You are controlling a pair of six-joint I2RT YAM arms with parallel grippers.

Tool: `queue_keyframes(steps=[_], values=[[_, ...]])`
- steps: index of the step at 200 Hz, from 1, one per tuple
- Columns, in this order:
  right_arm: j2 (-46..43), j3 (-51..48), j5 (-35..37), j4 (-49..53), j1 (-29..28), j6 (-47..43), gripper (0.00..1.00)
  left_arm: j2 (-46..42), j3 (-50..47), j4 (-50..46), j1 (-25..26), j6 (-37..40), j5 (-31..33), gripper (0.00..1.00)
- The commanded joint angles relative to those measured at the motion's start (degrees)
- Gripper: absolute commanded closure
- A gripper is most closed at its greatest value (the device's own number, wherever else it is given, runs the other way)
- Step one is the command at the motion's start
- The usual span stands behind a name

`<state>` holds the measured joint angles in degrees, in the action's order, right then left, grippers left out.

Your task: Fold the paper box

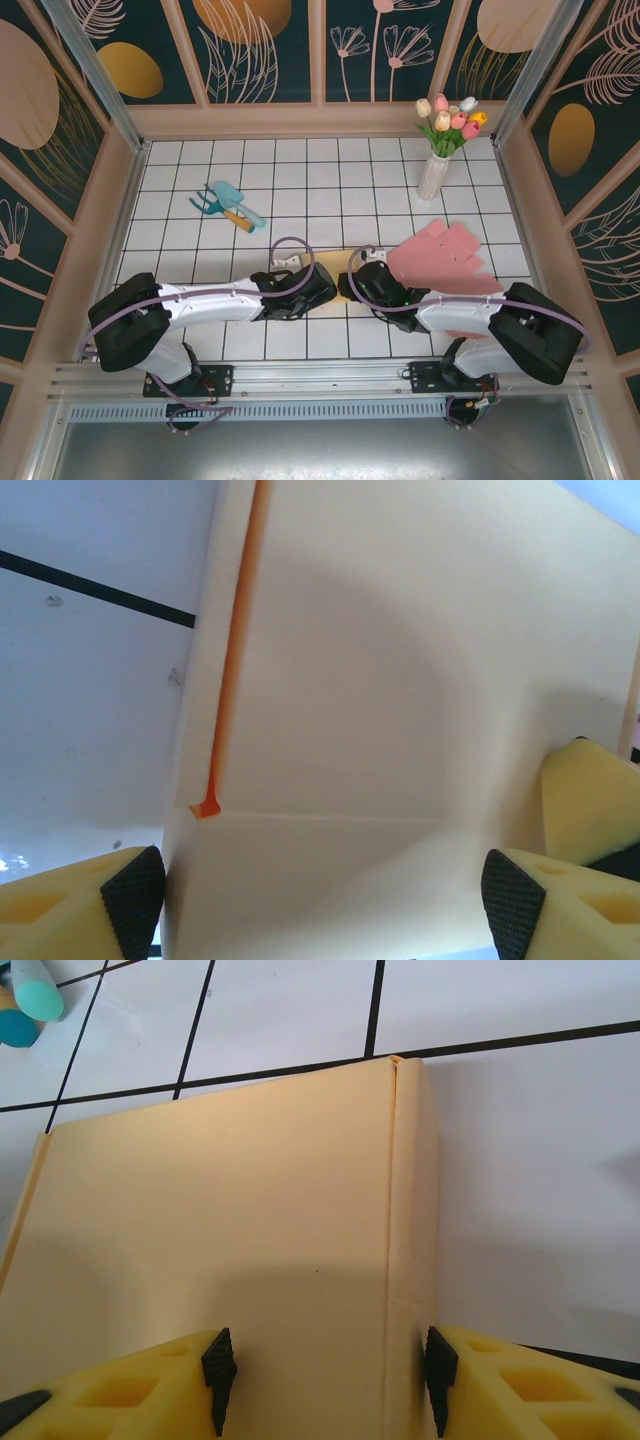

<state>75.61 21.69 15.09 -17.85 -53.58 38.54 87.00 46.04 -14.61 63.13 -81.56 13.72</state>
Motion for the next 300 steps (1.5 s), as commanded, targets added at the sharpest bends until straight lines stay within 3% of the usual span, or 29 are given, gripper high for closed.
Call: queue_keyframes(steps=[1, 119, 300], values=[[0.9, -1.0, 0.3, -0.6, -0.5, 1.1, 0.44, 0.6, -1.0, 2.3, 0.4, -0.9, 1.8, 0.16], [3.5, -0.9, -0.3, -2.0, -0.7, 1.0, 0.44, 1.6, -1.0, 4.0, 0.4, -1.1, 2.6, 0.23], [2.4, -1.5, 0.6, -0.8, -0.7, 0.3, 0.44, 5.9, -3.8, 3.1, 0.0, -1.2, 6.0, 0.23]])
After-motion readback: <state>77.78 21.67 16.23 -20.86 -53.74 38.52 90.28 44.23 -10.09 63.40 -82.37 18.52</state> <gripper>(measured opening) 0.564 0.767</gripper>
